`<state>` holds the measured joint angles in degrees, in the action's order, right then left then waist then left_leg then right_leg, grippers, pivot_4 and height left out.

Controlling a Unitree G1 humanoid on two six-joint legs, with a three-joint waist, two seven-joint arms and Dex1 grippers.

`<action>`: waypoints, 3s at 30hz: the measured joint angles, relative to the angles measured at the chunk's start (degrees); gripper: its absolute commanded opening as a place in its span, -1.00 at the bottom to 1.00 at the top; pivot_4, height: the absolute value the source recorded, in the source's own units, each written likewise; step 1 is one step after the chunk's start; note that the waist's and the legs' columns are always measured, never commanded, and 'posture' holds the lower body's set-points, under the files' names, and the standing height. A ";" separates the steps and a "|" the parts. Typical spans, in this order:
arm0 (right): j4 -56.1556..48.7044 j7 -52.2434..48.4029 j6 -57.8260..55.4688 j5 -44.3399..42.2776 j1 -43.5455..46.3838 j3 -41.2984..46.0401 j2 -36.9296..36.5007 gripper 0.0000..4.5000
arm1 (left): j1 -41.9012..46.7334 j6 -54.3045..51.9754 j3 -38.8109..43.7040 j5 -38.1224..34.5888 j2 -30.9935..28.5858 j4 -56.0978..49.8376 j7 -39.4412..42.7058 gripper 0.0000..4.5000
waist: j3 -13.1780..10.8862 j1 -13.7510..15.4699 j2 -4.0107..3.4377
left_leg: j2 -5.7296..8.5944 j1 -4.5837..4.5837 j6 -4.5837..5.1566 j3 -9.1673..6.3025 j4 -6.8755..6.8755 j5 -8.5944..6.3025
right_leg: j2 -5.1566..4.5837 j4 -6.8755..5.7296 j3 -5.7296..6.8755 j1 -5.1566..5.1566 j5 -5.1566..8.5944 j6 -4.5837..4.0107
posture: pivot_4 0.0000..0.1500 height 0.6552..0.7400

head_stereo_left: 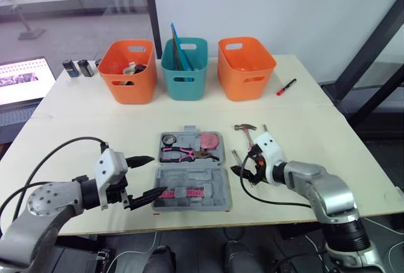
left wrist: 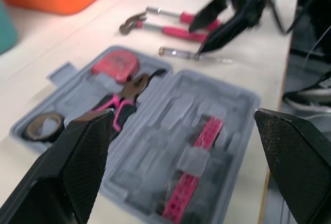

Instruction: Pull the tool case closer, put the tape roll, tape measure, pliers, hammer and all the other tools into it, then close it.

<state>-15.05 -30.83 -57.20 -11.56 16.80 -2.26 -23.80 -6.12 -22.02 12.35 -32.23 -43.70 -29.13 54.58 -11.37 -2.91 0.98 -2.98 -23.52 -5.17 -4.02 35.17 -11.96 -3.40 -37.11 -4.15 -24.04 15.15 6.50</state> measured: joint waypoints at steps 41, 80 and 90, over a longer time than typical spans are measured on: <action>5.12 -21.72 10.73 5.55 31.25 -27.37 -13.90 -0.99 | -7.16 0.12 6.87 -0.71 -3.51 1.53 2.56 1.00 | 0.03 -1.22 0.07 | -0.02 -0.12 0.11 0.26 -0.22 -0.07 | 0.01 0.02 -0.26 -0.34 0.12 0.16 | 1.00 1.00; 17.25 -24.71 9.52 32.21 36.95 -51.12 8.53 -0.99 | -26.60 6.64 13.83 0.92 6.49 -0.77 -1.43 1.00 | 0.07 -1.23 0.17 | -0.02 -0.11 0.07 0.32 -0.12 -0.06 | -0.04 -0.01 -0.26 -0.41 0.01 -0.02 | 1.00 1.00; 19.43 -23.58 8.66 32.70 36.52 -50.39 10.36 -0.99 | -24.36 7.09 12.89 1.68 6.48 -0.40 -1.91 1.00 | 0.08 -1.21 0.17 | -0.02 -0.11 0.07 0.32 -0.13 -0.06 | -0.03 -0.01 -0.26 -0.40 0.01 -0.02 | 1.00 1.00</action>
<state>4.38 -54.41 -48.54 21.14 53.31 -52.65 -13.44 -30.48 -14.93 25.24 -30.55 -37.22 -29.53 52.67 -11.29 -4.12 1.15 -3.00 -23.63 -5.10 -3.70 35.04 -12.02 -3.44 -37.12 -4.41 -24.45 15.16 6.48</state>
